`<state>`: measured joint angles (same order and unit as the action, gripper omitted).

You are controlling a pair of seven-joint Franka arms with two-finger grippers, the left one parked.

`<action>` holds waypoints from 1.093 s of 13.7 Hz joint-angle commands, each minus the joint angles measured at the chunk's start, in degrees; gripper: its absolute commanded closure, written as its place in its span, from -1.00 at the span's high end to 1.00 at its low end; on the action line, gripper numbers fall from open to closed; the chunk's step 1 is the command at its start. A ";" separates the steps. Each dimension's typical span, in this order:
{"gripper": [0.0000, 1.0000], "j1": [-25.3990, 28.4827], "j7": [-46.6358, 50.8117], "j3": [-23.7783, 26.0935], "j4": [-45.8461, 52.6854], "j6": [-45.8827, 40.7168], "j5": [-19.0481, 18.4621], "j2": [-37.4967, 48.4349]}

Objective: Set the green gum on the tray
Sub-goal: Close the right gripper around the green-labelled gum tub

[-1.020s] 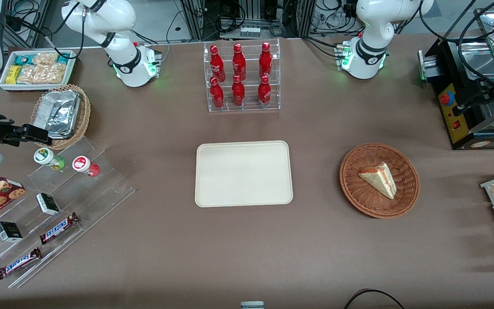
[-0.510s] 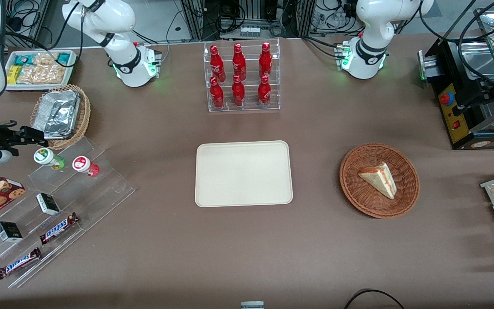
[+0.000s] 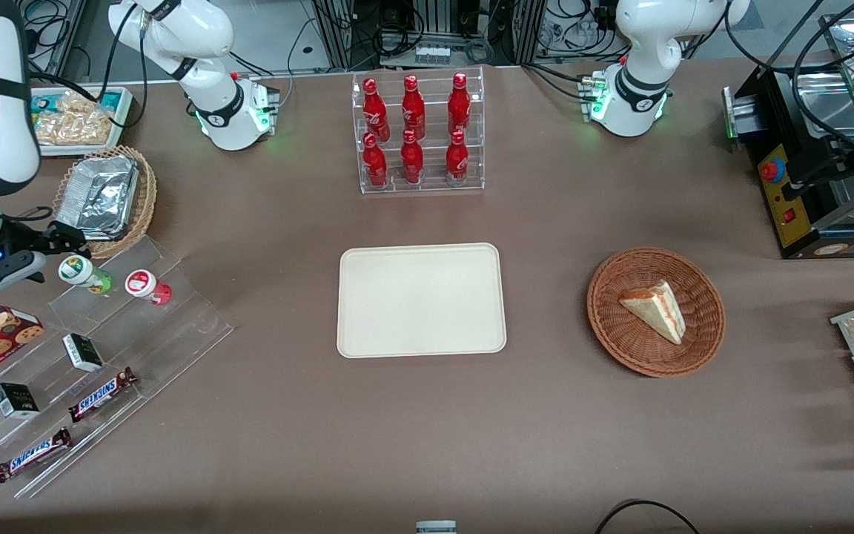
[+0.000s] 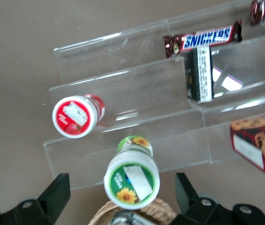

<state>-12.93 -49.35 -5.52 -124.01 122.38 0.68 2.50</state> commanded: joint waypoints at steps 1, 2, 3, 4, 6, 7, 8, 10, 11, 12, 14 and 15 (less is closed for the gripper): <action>1.00 -0.17 -4.95 -0.01 -6.32 7.15 -0.60 4.00; 1.00 -0.17 -5.05 -0.01 -6.76 8.04 -0.60 3.83; 1.00 -0.69 -5.05 -0.01 -7.38 8.66 -0.68 3.82; 1.00 -0.96 -5.31 -0.01 -7.82 8.93 -0.68 3.74; 1.00 -1.14 -5.66 -0.01 -7.82 8.93 -0.68 3.39; 1.00 -1.57 -5.75 -0.01 -7.91 8.93 -0.68 3.12; 1.00 -1.66 -5.75 -0.01 -7.82 9.10 -0.68 2.77; 1.00 -1.66 -6.02 -0.01 -7.74 9.71 -0.77 2.07; 1.00 -1.75 -6.71 -0.01 -7.74 10.50 -0.68 1.81; 1.00 -1.75 -6.98 0.07 -7.74 10.60 -0.68 1.54; 0.99 -1.75 -6.98 -0.01 -7.74 10.68 -0.68 1.28; 0.99 -1.75 -6.98 -0.01 -7.74 10.69 -0.68 1.01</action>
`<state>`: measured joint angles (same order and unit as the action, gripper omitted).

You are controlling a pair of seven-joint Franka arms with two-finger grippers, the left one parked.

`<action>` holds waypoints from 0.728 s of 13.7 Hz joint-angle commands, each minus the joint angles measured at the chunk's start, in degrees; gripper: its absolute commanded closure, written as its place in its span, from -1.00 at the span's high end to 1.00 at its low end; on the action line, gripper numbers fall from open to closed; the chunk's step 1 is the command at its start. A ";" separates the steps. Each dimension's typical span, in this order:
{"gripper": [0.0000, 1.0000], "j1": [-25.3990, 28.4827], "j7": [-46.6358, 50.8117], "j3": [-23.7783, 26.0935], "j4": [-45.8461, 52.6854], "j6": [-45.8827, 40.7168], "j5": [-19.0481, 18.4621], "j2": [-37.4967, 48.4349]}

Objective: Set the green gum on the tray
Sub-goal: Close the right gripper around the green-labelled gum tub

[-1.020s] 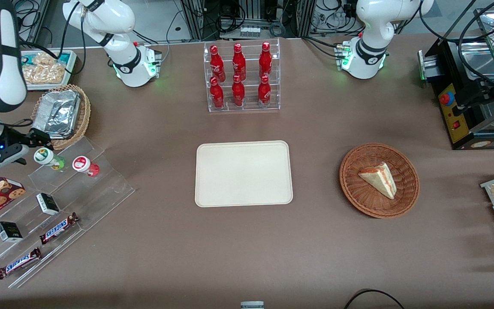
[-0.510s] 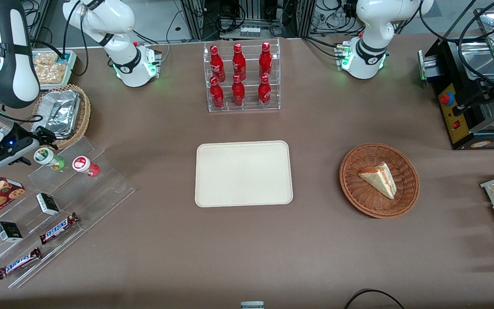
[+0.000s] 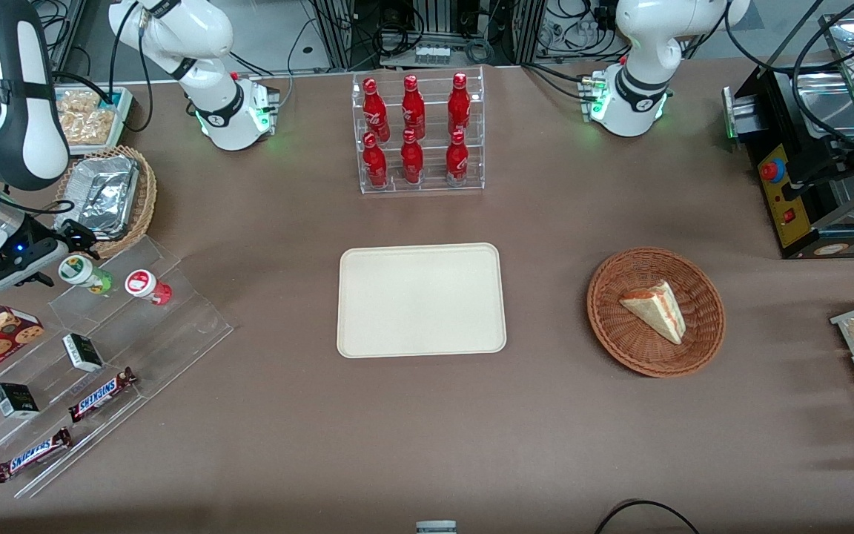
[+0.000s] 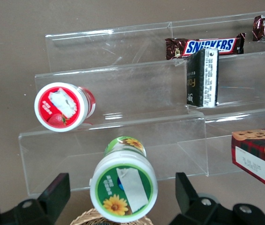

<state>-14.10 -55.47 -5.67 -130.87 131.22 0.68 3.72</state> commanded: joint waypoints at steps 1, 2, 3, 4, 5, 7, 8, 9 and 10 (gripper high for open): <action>0.98 -0.58 -0.95 0.14 -0.87 1.85 -0.68 -0.21; 0.90 -0.50 -0.95 0.14 -0.87 1.85 -0.77 -0.21; 0.57 -0.49 -0.95 0.14 -0.87 1.76 -0.77 -0.21; 0.09 -0.49 -1.13 0.14 -0.87 1.76 -0.77 -0.21; -0.47 -0.41 -1.22 0.14 -0.79 1.85 -0.77 -0.21; -1.00 -0.23 -1.13 0.22 -0.44 1.58 -0.77 -0.21; -1.00 -0.23 -1.13 0.22 -0.35 1.41 -0.77 -0.21; -1.00 -0.23 -1.22 0.22 -0.35 1.32 -0.77 -0.21; -1.00 -0.23 -1.13 0.22 -0.26 1.15 -0.77 -0.21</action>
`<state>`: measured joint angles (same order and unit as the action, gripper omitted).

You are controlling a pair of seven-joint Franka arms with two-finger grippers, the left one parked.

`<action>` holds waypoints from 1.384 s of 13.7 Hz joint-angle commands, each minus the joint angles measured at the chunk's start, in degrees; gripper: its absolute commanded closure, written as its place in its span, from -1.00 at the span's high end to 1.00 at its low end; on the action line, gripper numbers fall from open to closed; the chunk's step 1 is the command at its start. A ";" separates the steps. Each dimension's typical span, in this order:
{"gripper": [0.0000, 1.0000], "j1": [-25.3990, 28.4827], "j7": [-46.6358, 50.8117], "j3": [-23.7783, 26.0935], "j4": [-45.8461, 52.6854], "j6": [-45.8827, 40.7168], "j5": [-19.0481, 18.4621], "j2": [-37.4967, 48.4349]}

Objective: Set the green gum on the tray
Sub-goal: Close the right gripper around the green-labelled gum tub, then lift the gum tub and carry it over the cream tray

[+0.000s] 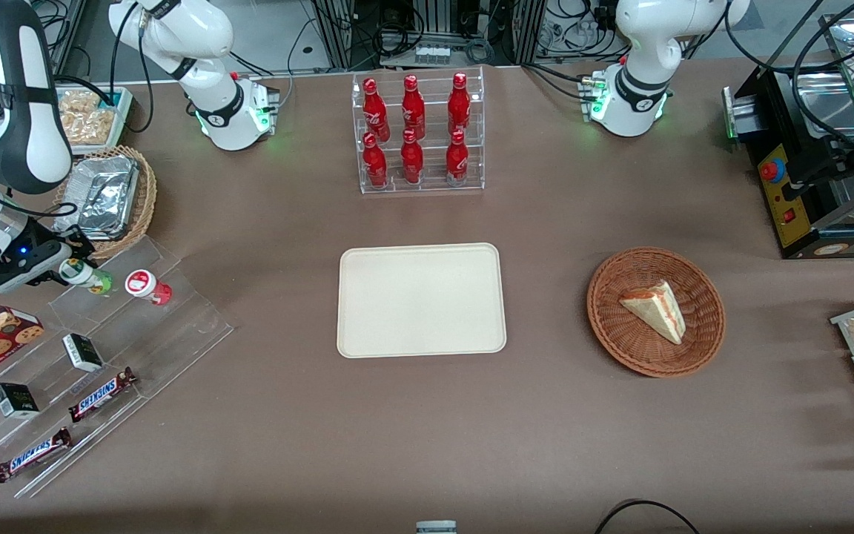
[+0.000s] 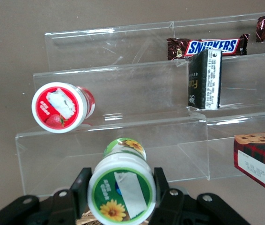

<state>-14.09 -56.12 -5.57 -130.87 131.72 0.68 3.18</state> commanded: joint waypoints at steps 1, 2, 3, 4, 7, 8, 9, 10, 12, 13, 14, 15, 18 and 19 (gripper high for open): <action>-1.00 -0.24 -0.48 0.12 -0.09 0.39 -0.77 0.34; -1.00 -0.15 -0.48 0.21 0.00 0.30 -0.77 0.60; -1.00 -0.15 -0.40 0.21 1.13 -0.40 -0.77 0.78; -1.00 -0.06 -0.40 0.21 3.14 -3.02 -0.77 0.78; -1.00 0.11 0.30 0.65 10.26 -13.39 -0.68 0.78; -1.00 0.20 0.57 0.91 11.94 -15.68 -0.25 0.69; -1.00 0.37 1.27 1.09 13.17 -17.44 0.02 0.87; -1.00 1.86 2.84 1.18 14.23 -18.76 0.02 0.87; -1.00 4.50 7.58 1.26 16.08 -21.84 0.02 0.95; -1.00 6.60 9.95 1.26 17.22 -23.16 0.02 0.87; -1.00 8.79 12.59 1.35 18.01 -24.30 0.02 0.78; -1.00 11.42 16.61 1.35 18.45 -25.18 0.02 0.52; -1.00 20.21 28.83 1.35 18.63 -25.11 0.89 -1.23; -1.00 23.29 33.22 1.27 18.63 -24.58 1.86 -1.76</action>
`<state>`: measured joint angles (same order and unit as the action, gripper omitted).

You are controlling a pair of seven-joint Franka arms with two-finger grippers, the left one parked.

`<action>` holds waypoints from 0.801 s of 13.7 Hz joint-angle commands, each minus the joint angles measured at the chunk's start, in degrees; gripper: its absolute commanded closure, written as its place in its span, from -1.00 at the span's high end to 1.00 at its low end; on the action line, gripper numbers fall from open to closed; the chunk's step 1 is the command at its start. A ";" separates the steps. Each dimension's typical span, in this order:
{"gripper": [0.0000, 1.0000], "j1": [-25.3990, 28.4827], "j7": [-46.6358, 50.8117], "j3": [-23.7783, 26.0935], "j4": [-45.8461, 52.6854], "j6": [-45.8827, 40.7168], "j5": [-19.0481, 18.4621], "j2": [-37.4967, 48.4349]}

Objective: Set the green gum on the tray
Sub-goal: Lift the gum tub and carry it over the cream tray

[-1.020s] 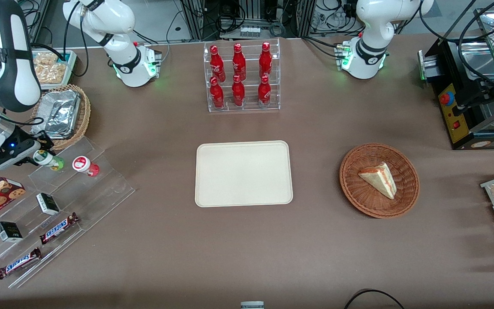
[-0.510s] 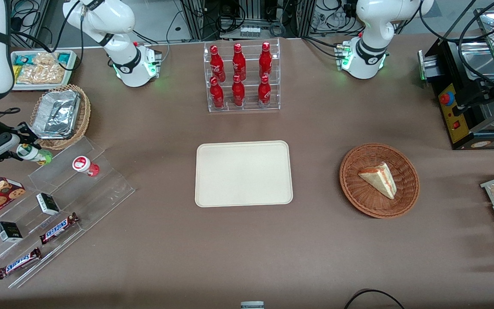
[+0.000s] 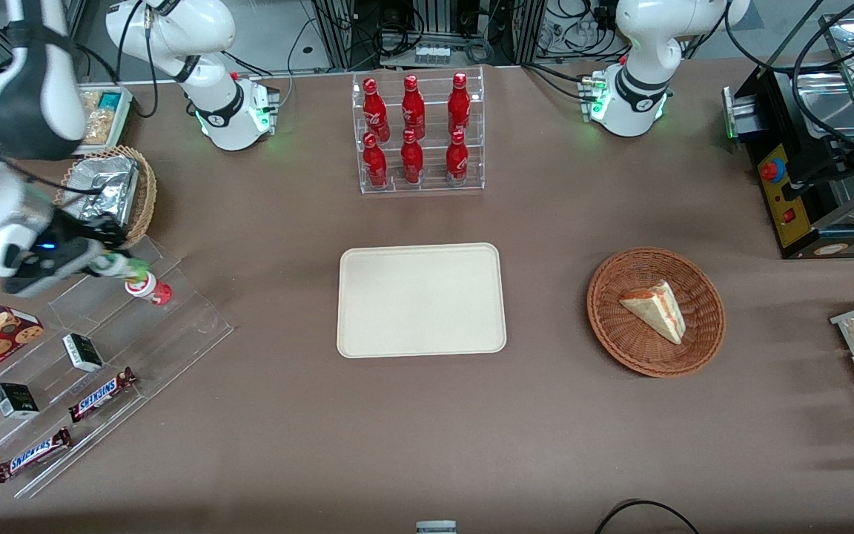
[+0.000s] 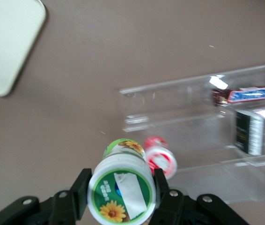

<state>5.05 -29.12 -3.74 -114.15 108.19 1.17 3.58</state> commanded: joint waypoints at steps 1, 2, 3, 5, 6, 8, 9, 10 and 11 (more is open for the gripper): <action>-1.00 6.88 10.27 -0.57 2.00 -0.35 2.07 -2.96; -1.00 9.43 14.75 -0.57 2.35 0.52 2.60 -3.84; -1.00 12.24 19.14 -0.57 2.96 1.32 2.87 -4.98; -1.00 17.51 28.02 -0.57 5.68 1.94 3.04 -7.96; -1.00 20.15 32.59 -0.57 7.35 2.11 3.05 -9.63; -1.00 24.29 40.07 -0.57 9.12 5.17 3.05 -13.14; -1.00 26.13 43.24 -0.57 9.12 7.54 3.05 -14.47; -1.00 28.24 46.84 -0.57 9.21 10.00 3.05 -16.13; -1.00 30.26 50.44 -0.57 9.21 12.11 3.05 -18.06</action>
<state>32.32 15.90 -3.56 -107.42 117.61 3.29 -10.01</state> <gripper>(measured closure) 0.410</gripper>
